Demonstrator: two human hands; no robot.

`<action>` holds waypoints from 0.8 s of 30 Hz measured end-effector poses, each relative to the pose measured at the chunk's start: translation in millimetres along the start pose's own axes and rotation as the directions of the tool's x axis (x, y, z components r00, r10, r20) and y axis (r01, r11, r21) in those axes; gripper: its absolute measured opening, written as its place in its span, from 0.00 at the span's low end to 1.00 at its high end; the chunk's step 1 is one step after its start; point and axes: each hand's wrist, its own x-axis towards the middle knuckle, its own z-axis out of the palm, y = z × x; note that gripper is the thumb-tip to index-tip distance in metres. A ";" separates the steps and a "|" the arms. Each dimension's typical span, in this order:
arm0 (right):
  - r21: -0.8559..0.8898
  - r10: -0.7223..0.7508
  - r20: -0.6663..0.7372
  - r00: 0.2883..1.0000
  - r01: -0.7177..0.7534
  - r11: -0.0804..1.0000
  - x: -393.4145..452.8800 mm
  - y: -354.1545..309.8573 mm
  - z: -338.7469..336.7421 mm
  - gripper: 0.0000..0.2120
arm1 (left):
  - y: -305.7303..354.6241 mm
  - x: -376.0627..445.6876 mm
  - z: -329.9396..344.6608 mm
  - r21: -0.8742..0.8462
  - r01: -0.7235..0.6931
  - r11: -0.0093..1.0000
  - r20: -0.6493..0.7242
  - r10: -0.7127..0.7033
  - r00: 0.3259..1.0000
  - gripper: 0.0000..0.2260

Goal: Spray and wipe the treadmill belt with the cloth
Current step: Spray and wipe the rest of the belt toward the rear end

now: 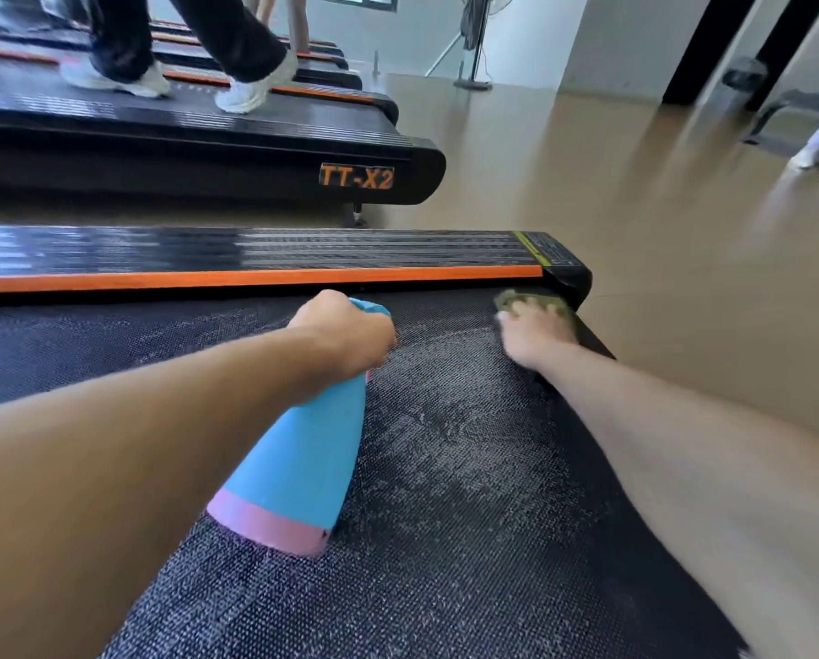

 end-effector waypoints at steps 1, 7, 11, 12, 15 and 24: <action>0.013 -0.165 -0.010 0.986 0.165 0.986 -7.9 -25.7 0.7 0.21 | -0.2 1.0 1.1 0.003 -0.001 1.000 0.006 0.001 1.000 0.13; 0.288 -0.667 0.119 0.736 0.617 0.732 -42.1 -111.8 -6.2 0.25 | 2.6 5.4 7.8 0.065 -0.004 0.998 -0.022 0.006 1.000 0.08; 0.310 -0.377 0.089 0.922 0.334 0.890 -0.2 -39.7 -8.8 0.23 | 2.1 5.1 7.6 0.025 -0.016 1.000 0.013 0.016 1.000 0.07; 0.260 -0.253 0.068 0.965 0.228 0.938 11.4 -15.0 -7.0 0.24 | 1.4 6.0 7.5 0.021 -0.022 1.000 0.020 0.022 1.000 0.07; 0.132 0.037 0.020 0.999 -0.039 0.990 32.0 43.7 -1.0 0.23 | -1.0 7.4 6.2 0.005 -0.046 0.999 0.022 0.046 0.999 0.07; 0.249 -0.561 0.141 0.815 0.519 0.817 -39.5 -111.0 -4.8 0.25 | 0.2 3.1 5.3 0.027 -0.045 0.999 -0.042 0.046 0.998 0.07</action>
